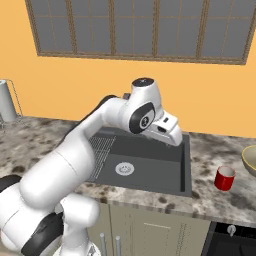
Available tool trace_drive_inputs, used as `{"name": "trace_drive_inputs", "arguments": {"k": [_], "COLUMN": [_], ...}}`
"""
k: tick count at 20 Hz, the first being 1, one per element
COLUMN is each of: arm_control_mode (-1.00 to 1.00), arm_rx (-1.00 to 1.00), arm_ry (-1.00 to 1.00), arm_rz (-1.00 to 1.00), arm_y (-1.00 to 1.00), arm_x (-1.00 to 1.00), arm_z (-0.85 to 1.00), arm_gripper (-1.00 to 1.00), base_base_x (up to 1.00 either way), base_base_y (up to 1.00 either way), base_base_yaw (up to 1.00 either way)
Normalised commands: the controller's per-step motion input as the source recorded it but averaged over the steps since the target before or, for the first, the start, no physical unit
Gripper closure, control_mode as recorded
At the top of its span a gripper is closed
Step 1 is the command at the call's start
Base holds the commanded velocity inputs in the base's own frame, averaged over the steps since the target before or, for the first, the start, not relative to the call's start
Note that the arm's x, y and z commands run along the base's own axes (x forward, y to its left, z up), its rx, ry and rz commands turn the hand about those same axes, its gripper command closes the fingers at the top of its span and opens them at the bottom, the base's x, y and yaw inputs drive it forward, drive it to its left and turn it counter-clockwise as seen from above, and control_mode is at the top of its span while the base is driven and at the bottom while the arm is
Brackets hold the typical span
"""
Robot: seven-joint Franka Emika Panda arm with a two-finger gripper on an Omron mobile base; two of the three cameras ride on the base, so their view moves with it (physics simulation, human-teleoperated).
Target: Pick the mug and place it in the sink. Pick the bowl and place it in the open cabinet and then close the cabinet.
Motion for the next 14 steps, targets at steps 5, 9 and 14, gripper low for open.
{"name": "trace_drive_inputs", "arguments": {"k": [5,9,14], "arm_control_mode": [-1.0,-1.0,-1.0], "arm_rx": [0.03,0.04,0.1], "arm_ry": [0.06,0.06,0.06], "arm_rz": [-0.12,-0.08,-0.02], "arm_y": [-0.3,-0.37,-0.42], "arm_x": [0.11,0.1,0.15], "arm_z": [-0.05,-0.03,-0.05], "arm_gripper": [-1.0,-1.0,-1.0], "base_base_x": [0.0,0.0,0.0], "base_base_y": [0.0,0.0,0.0], "base_base_yaw": [0.0,0.0,0.0]}}
